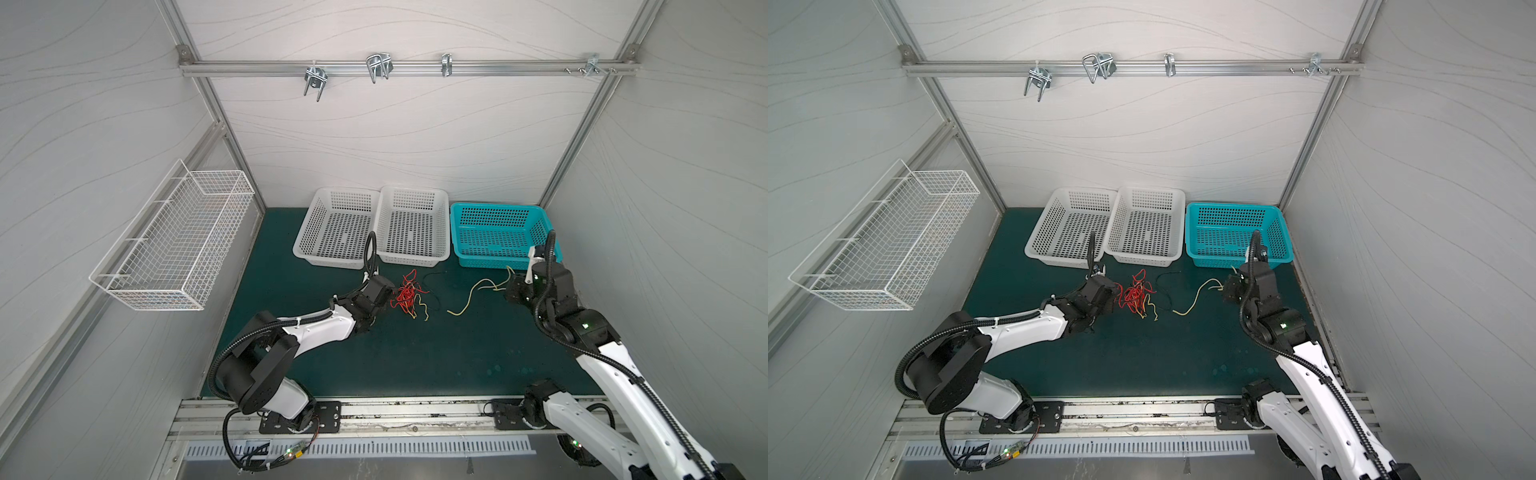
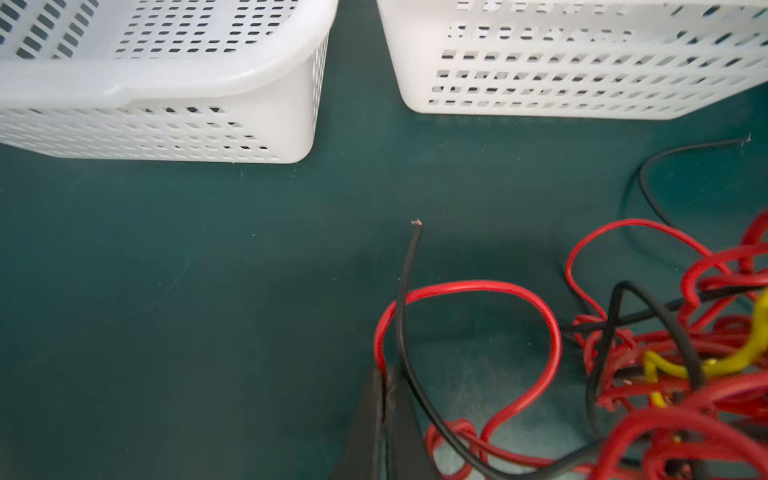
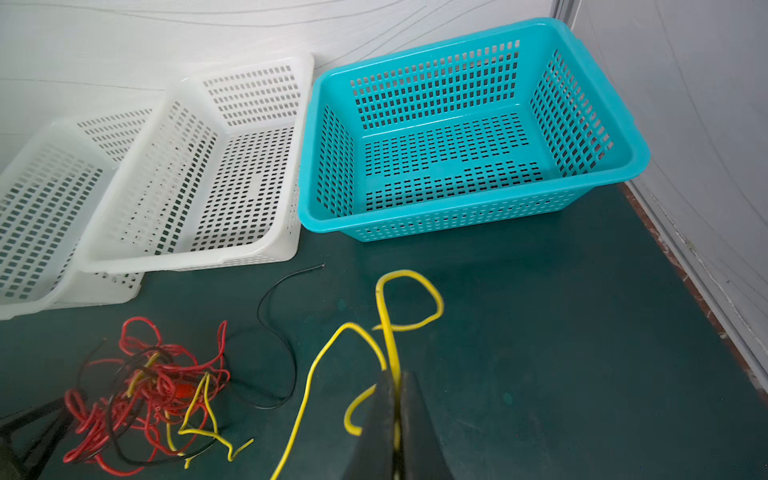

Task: Untangle the cables
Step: 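Pull the yellow wire free with the right gripper and carry it toward the teal basket, then open the right gripper to drop the yellow wire into the teal basket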

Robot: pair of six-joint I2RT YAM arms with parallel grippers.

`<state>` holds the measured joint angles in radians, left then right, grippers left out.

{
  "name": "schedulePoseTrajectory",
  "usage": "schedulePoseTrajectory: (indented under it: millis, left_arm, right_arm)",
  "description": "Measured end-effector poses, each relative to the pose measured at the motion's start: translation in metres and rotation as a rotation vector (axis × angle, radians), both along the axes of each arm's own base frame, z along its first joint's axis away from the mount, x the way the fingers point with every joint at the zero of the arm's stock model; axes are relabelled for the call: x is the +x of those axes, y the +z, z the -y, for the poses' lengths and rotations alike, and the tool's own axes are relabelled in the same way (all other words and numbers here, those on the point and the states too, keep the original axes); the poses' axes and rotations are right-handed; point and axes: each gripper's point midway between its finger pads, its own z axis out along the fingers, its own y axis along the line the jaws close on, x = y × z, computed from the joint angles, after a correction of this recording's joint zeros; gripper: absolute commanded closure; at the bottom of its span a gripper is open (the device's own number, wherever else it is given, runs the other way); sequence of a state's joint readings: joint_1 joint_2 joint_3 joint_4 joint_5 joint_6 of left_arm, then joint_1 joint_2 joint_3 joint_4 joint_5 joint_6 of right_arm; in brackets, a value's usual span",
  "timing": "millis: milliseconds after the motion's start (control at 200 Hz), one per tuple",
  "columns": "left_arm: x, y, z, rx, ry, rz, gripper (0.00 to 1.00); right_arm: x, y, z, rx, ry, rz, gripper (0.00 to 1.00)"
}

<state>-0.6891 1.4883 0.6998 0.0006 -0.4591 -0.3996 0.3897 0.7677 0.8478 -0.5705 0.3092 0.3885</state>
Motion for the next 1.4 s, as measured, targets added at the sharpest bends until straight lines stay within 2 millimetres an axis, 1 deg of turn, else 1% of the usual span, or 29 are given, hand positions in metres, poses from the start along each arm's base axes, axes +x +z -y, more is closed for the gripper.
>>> schedulePoseTrajectory:
  millis: [185,335,480,545,615,740,850,1031,1136,1246,1331,1396]
  left_arm:
    - [-0.001,0.001,0.010,-0.016,-0.042,0.001,1.00]
    - [-0.004,0.000,0.023,-0.026,-0.093,-0.002,1.00]
    - [-0.006,0.001,0.030,-0.039,-0.120,0.001,1.00]
    - [-0.005,0.002,0.032,-0.045,-0.126,0.005,1.00]
    - [-0.006,0.003,0.034,-0.050,-0.132,0.007,1.00]
    - [-0.006,0.004,0.037,-0.058,-0.139,0.009,1.00]
    - [-0.007,0.004,0.039,-0.060,-0.147,0.008,1.00]
    - [-0.007,0.004,0.040,-0.062,-0.150,0.006,1.00]
    - [-0.007,0.005,0.041,-0.065,-0.152,0.008,1.00]
    - [-0.007,0.006,0.043,-0.070,-0.157,0.011,1.00]
    - [-0.007,0.007,0.044,-0.072,-0.159,0.013,1.00]
    - [-0.006,0.008,0.045,-0.075,-0.160,0.016,1.00]
  right_arm:
    - [0.002,0.013,-0.021,0.062,0.107,0.045,1.00]
    - [0.013,0.032,-0.027,0.086,0.119,0.110,1.00]
    - [0.040,0.058,-0.028,0.083,0.083,0.205,1.00]
    - [0.057,0.065,-0.028,0.076,0.054,0.235,1.00]
    - [0.077,0.066,-0.025,0.063,0.015,0.250,1.00]
    - [0.110,0.057,-0.013,0.032,-0.076,0.247,1.00]
    - [0.134,0.046,0.009,0.029,-0.179,0.237,1.00]
    - [0.156,0.022,0.054,0.065,-0.343,0.205,1.00]
    - [0.166,0.003,0.072,0.080,-0.406,0.168,1.00]
    - [0.176,-0.019,0.081,0.077,-0.433,0.116,1.00]
    - [0.183,-0.037,0.079,0.070,-0.427,0.074,1.00]
    - [0.186,-0.048,0.077,0.067,-0.420,0.046,0.97]
